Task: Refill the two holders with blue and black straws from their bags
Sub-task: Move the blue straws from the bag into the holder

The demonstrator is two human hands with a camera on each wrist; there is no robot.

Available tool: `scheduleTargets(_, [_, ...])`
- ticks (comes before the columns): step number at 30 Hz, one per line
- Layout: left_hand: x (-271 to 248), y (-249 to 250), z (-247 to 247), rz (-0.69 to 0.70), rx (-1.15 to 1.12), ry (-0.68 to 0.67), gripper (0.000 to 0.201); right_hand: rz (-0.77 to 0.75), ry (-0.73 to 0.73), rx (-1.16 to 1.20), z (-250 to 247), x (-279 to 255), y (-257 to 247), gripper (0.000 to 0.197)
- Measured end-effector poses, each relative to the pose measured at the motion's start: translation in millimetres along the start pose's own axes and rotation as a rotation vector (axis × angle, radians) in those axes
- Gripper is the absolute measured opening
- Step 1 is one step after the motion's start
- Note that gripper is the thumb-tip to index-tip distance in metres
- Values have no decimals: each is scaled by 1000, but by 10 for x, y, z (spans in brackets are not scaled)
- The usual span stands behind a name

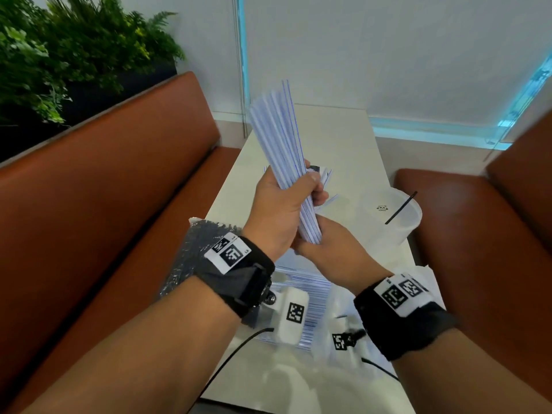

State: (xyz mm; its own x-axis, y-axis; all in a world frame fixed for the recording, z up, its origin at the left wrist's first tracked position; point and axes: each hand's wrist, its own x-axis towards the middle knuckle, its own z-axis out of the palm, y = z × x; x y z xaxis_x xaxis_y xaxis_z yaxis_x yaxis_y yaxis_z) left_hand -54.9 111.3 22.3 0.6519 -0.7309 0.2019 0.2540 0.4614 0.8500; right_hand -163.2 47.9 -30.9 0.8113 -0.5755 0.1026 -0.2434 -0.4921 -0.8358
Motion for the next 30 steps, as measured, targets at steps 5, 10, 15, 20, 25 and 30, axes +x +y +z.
scheduleTargets(5, [161,226,-130,52,-33,-17,26,54,71,-276,47,24,58,28])
scheduleTargets(10, [297,459,-205,188,98,78,23,50,9,-573,16,137,167,30])
scheduleTargets(15, [462,455,-405,351,106,287,15,71,-63,-739,-3,274,366,50])
scheduleTargets(20, [445,8,-515,246,409,295,15,46,-216,-755,115,435,519,27])
scheduleTargets(25, [619,-279,-635,208,919,195,18,18,-193,-756,166,489,619,23])
scheduleTargets(30, [708,-559,-620,-106,1400,-30,29,6,-175,-730,171,475,649,25])
